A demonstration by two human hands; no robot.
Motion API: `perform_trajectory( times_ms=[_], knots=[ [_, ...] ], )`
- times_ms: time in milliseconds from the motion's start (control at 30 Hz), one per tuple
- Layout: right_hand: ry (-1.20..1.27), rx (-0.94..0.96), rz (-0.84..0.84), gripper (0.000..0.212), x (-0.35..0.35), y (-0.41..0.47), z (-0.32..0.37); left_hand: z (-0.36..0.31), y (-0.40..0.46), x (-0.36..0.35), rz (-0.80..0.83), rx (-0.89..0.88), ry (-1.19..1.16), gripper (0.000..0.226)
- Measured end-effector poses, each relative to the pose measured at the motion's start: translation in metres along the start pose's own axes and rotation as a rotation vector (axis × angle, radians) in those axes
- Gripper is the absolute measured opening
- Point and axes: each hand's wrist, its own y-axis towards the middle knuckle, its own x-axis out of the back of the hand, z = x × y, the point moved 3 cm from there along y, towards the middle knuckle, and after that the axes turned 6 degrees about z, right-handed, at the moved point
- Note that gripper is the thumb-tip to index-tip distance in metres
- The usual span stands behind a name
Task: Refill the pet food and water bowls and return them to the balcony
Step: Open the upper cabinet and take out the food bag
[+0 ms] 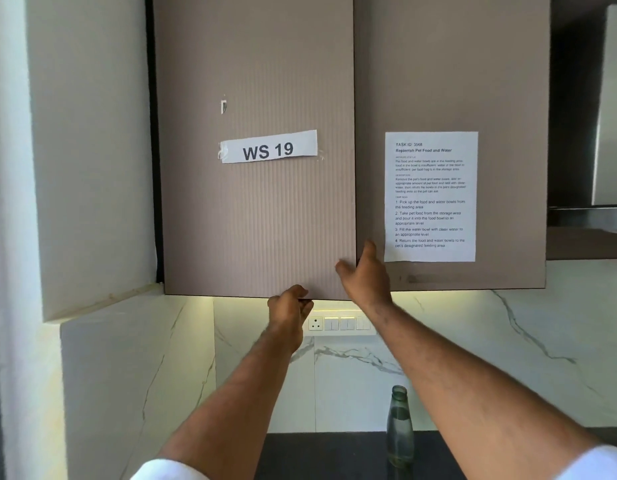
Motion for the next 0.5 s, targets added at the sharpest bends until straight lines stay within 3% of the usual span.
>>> perform_trajectory(
  times_ms=[100, 200, 300, 367, 500],
  knots=[
    [0.042, -0.040, 0.008, 0.053, 0.008, -0.011, 0.008, -0.012, -0.032, 0.000, -0.081, -0.046, 0.145, 0.084],
    [-0.010, 0.034, -0.029, 0.040, 0.016, -0.031, 0.018, -0.024, -0.069, 0.011, -0.300, -0.264, 0.808, 0.104],
    [-0.054, 0.119, -0.078, 0.044, 0.027, -0.054, 0.034, -0.033, -0.102, 0.023, -0.333, -0.435, 1.264, 0.110],
    [-0.062, 0.206, -0.090, 0.043, 0.034, -0.075, 0.050, -0.037, -0.115, 0.031, -0.285, -0.486, 1.408, 0.112],
    [0.035, 0.377, -0.091, 0.038, 0.031, -0.115, 0.087, -0.051, -0.133, 0.046, -0.249, -0.579, 1.469, 0.115]
  ],
)
